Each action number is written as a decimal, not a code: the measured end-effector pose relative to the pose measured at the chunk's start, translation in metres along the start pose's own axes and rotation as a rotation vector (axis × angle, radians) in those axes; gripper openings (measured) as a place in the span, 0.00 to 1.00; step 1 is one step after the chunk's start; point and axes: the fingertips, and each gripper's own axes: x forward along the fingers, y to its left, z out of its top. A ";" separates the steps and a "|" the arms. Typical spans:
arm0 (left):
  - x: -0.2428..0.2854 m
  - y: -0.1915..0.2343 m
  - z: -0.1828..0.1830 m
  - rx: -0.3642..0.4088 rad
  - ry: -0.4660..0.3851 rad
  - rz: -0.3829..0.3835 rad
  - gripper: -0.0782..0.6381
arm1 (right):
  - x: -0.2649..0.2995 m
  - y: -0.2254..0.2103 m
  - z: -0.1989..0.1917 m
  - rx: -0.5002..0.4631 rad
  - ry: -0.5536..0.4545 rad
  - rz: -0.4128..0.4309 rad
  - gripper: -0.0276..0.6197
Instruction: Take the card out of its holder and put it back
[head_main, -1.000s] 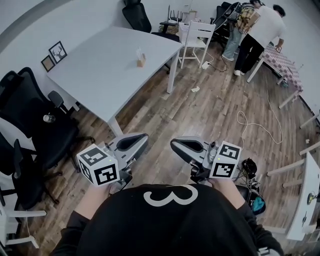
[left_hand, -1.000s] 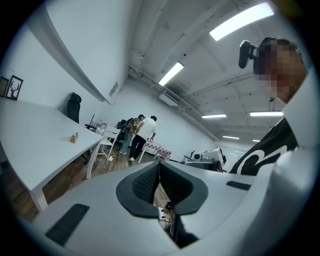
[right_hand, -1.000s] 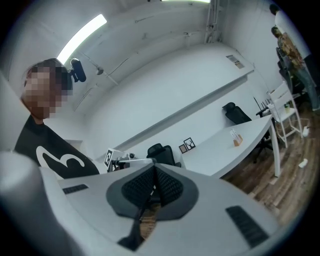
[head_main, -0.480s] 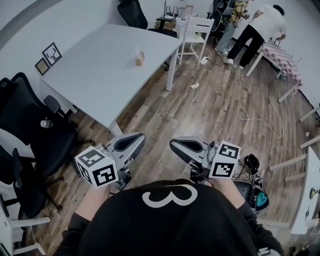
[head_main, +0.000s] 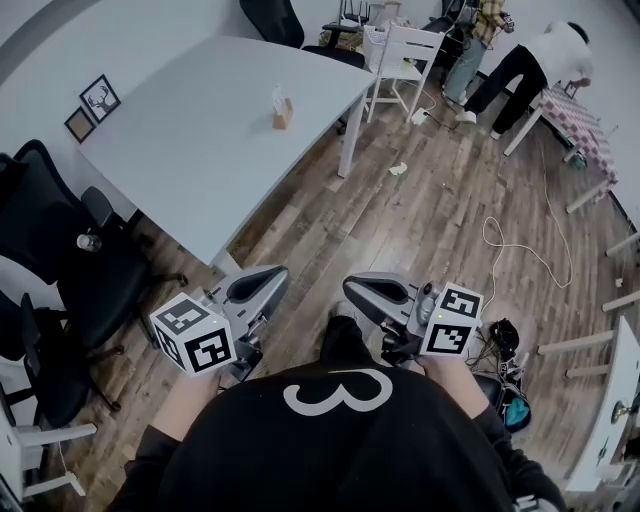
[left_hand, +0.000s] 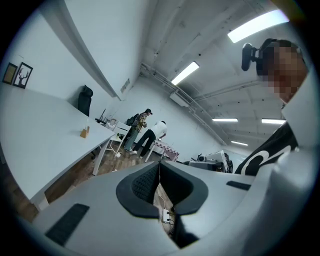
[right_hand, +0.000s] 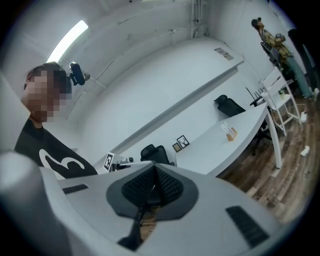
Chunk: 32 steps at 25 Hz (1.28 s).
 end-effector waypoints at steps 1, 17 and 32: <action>0.006 0.005 0.002 -0.004 0.000 0.010 0.13 | 0.002 -0.009 0.005 0.005 0.003 0.009 0.05; 0.169 0.101 0.095 -0.022 -0.073 0.126 0.13 | 0.019 -0.186 0.131 -0.010 0.087 0.125 0.05; 0.231 0.132 0.123 -0.002 -0.081 0.179 0.13 | 0.015 -0.256 0.180 -0.024 0.078 0.163 0.05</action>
